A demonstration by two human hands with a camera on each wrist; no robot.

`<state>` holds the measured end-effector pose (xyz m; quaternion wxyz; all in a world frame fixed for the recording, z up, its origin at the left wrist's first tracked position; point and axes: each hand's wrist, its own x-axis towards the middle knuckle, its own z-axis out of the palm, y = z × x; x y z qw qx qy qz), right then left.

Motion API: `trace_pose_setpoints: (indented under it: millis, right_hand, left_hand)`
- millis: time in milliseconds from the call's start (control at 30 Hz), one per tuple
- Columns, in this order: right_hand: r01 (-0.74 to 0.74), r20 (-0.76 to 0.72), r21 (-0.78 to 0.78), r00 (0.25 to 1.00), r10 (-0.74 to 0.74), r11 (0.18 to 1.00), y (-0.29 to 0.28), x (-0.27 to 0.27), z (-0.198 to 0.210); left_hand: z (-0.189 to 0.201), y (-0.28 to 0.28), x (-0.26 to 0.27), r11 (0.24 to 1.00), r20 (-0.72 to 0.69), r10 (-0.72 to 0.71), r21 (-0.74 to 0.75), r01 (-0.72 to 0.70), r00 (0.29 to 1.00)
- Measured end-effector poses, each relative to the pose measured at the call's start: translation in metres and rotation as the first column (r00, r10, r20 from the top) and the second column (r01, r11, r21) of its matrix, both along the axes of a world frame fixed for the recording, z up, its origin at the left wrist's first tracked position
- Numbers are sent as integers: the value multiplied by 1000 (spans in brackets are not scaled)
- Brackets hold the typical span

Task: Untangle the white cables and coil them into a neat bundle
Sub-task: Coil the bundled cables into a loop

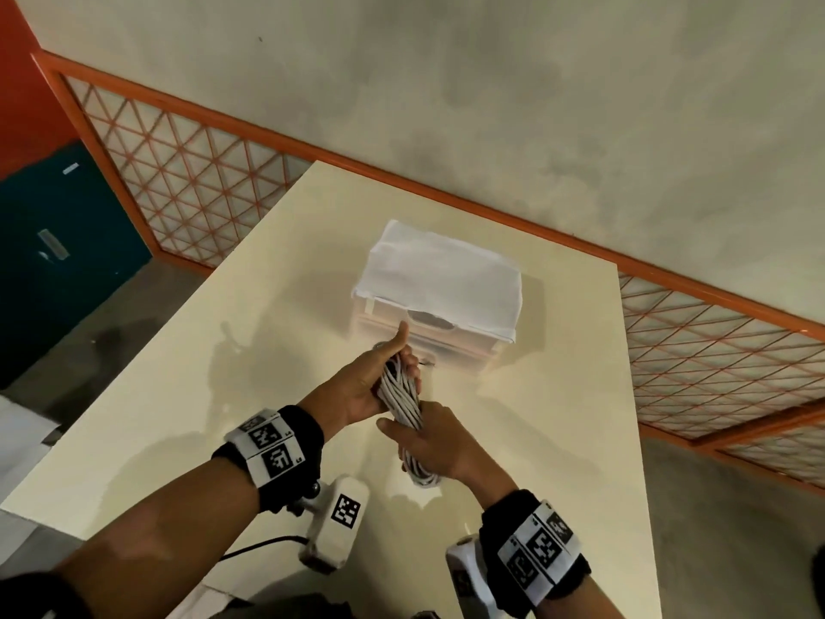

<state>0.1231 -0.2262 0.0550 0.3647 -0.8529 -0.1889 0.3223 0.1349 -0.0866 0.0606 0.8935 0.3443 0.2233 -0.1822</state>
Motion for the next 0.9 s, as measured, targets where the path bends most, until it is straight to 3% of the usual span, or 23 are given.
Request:
trace_pose_setpoints:
  millis: [133,233,333,533,767,900]
  right_hand:
    - [65,-126,-7,990,-65,998,-26,18,-9]
    - [146,-202,7,969,-142,989,-46,24,-17]
    - [160,-219,3,963,-155,987,-62,26,-26]
    - [178,-273,-5,946,-173,984,-71,19,-28]
    - [82,-238,-107,965,-106,991,-86,24,-21]
    - [-92,-187,-165,981,60,982,-80,37,5]
  left_hand:
    - [-28,-5,13,998,-84,-51,23,53,995]
    - [-49,-6,24,995,-154,76,76,-64,985]
    - [-63,-10,37,984,-130,169,74,-161,977]
    - [-74,-21,48,974,-72,213,92,-206,974]
    - [-76,-20,41,949,-53,246,215,-230,968]
    - [-76,-16,21,957,-47,173,246,-157,984]
